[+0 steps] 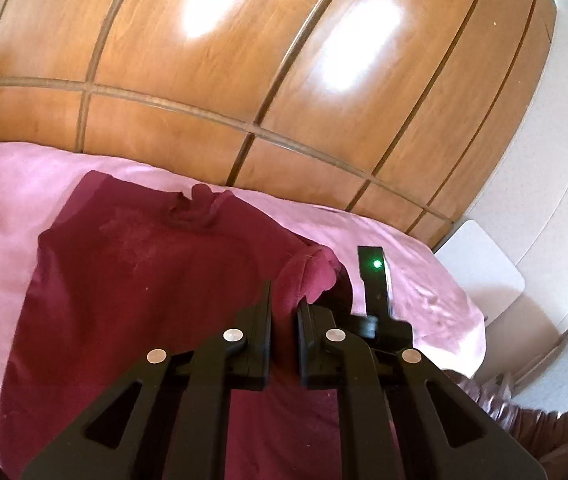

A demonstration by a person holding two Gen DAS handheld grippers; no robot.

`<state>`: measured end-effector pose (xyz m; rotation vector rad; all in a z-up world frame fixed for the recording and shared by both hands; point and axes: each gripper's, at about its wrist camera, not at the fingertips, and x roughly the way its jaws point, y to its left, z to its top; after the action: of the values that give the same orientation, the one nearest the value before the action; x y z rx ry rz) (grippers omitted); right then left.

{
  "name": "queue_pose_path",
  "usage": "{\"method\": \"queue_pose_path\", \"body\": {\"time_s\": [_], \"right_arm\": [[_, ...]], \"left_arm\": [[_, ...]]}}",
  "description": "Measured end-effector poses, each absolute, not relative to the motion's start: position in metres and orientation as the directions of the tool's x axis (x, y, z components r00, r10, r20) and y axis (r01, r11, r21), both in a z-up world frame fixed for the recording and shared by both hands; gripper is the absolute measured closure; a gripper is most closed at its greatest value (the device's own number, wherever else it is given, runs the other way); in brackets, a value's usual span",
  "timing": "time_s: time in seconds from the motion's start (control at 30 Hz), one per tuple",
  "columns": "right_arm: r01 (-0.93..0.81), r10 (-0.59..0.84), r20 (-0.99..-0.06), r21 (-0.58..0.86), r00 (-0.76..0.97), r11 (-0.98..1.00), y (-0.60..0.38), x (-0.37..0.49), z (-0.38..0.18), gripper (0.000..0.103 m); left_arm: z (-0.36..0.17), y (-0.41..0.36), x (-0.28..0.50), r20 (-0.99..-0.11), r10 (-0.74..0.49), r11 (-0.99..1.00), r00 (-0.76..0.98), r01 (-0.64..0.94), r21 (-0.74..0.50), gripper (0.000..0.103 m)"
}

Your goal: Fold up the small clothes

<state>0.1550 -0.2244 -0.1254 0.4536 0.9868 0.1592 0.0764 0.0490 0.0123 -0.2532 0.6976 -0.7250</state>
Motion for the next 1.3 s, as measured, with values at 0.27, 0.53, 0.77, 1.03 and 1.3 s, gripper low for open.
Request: {"method": "queue_pose_path", "body": {"time_s": [0.27,0.53,0.77,1.03,1.3], "right_arm": [[0.122,-0.361,-0.604,-0.4,0.71,0.908,-0.244,0.129,-0.028,0.095],[0.346,-0.721,-0.149,-0.8,0.677,0.49,-0.304,0.122,0.01,0.005],[0.127,-0.715,-0.025,-0.979,0.698,0.158,-0.347,0.124,-0.042,0.002],[-0.129,-0.416,-0.765,-0.537,0.491,0.834,-0.418,0.1,-0.021,0.002],[0.434,-0.131,-0.646,0.336,0.752,0.836,-0.523,0.1,0.057,0.002]], "left_arm": [[0.017,0.026,0.08,-0.456,-0.773,0.632,0.441,0.591,-0.501,0.094],[-0.004,-0.051,0.055,-0.514,-0.813,0.534,0.273,0.701,-0.472,0.094],[-0.038,-0.083,0.048,-0.593,-0.785,0.515,0.179,0.722,-0.463,0.094],[-0.058,-0.081,0.056,-0.65,-0.742,0.557,0.162,0.688,-0.465,0.094],[-0.062,-0.076,0.069,-0.67,-0.718,0.605,0.186,0.643,-0.47,0.094]]}}
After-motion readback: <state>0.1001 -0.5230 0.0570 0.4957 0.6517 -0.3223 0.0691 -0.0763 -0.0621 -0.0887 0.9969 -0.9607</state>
